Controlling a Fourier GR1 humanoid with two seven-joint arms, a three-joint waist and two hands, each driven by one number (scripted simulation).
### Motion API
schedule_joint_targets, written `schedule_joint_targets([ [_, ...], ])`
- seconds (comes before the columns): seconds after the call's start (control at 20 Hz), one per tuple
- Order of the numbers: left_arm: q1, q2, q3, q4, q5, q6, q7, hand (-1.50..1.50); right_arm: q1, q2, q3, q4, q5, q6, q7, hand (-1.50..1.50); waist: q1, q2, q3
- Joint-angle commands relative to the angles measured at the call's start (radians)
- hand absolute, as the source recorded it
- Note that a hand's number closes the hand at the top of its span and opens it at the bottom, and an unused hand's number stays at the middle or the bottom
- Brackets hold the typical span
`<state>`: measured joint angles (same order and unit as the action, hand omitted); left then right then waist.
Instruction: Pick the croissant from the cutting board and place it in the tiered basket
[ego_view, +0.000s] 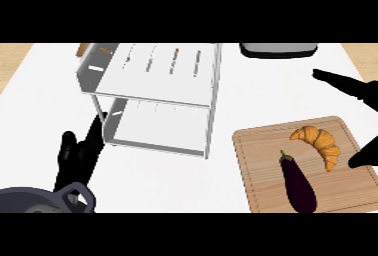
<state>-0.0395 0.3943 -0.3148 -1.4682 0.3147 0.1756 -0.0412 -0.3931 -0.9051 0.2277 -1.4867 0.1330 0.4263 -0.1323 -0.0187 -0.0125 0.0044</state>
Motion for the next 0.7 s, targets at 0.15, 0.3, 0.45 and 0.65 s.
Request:
schedule_joint_targets([
  [0.15,-0.035,-0.038,-0.013,0.036,-0.020,-0.023,-0.061,0.00,0.016,-0.201,0.089,-0.220,0.144,0.162,0.132,-1.50,-0.014,0.006,-0.008],
  [0.3,-0.064,-0.045,-0.003,0.088,-0.021,-0.064,-0.098,0.00,0.042,-0.178,0.076,-0.311,0.107,0.207,0.236,-1.50,-0.008,0.009,-0.007],
  [0.45,-0.015,-0.042,0.000,0.081,-0.029,-0.087,-0.134,0.00,0.101,-0.175,0.027,-0.361,0.110,0.209,0.278,-1.50,0.001,0.009,-0.006],
  [0.65,-0.105,-0.070,0.026,0.131,-0.030,-0.083,-0.098,0.00,0.183,-0.111,0.044,-0.390,0.207,0.133,0.316,-1.50,-0.004,0.011,-0.005],
])
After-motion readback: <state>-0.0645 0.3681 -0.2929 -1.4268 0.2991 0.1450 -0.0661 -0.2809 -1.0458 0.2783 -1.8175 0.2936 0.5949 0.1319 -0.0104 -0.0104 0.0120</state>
